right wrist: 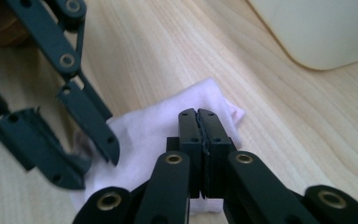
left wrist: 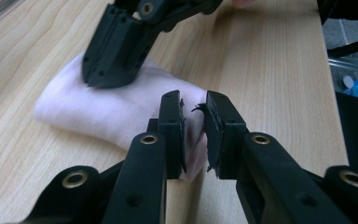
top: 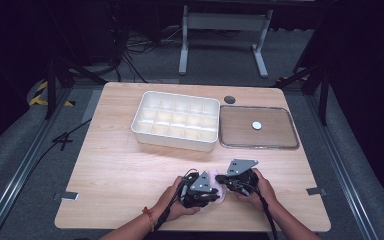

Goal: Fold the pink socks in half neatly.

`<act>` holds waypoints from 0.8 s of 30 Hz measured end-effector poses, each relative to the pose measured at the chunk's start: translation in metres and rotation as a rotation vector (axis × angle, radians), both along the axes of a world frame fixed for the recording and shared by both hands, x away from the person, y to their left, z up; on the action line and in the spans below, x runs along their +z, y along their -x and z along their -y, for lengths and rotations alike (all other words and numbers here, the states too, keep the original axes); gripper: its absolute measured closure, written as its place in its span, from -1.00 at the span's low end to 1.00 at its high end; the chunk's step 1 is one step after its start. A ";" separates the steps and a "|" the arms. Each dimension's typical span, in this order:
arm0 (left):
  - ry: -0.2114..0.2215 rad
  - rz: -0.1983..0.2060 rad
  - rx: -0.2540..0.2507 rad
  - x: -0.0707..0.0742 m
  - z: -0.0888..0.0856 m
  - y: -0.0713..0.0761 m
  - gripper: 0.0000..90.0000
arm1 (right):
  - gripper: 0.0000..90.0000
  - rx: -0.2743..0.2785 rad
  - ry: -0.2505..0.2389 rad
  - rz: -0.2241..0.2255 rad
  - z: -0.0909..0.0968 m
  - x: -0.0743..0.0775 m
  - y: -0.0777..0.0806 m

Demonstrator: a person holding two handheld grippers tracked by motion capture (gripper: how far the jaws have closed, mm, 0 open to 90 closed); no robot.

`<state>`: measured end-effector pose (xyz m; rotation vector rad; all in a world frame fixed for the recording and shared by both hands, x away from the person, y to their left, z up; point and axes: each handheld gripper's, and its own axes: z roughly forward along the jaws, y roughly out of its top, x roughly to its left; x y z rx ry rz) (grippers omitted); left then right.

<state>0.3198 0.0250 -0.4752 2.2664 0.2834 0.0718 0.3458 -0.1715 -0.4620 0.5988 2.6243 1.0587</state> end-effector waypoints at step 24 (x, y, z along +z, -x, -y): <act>0.016 0.013 0.002 0.002 -0.001 0.000 0.54 | 0.41 -0.062 -0.081 -0.021 0.005 0.013 -0.002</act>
